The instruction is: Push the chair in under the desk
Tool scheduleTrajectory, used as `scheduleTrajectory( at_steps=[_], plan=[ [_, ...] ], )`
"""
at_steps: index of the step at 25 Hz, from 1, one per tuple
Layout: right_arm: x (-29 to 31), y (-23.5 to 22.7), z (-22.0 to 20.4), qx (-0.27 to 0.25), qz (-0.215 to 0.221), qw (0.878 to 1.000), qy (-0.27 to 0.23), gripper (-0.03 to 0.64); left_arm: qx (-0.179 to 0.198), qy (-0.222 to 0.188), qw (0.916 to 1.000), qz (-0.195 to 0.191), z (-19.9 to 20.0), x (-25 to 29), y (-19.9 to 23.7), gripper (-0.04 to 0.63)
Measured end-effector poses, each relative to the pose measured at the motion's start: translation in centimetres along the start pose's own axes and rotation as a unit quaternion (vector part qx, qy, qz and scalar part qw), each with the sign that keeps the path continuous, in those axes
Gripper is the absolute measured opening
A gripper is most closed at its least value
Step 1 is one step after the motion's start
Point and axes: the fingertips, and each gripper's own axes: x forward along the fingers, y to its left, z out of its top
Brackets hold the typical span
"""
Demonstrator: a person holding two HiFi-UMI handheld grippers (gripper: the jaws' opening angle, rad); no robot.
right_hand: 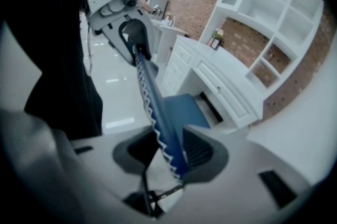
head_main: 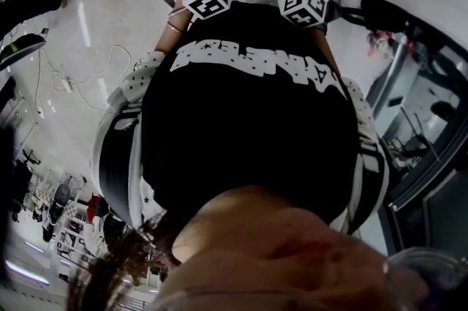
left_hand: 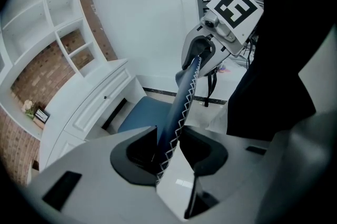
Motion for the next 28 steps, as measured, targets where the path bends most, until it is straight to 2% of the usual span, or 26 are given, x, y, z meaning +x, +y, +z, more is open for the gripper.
scheduleTrajectory(
  at_steps=[9, 28],
  plan=[
    [1.1, -0.7, 0.7, -0.001, 0.009, 1.000, -0.001, 0.152, -0.007, 0.005, 0.9999, -0.007, -0.4, 0.5, 1.1, 0.163],
    [4.1, -5.2, 2.0, -0.012, 0.008, 1.000, -0.011, 0.152, -0.014, 0.014, 0.9997, 0.013, 0.7, 2.9, 5.9, 0.164]
  ],
)
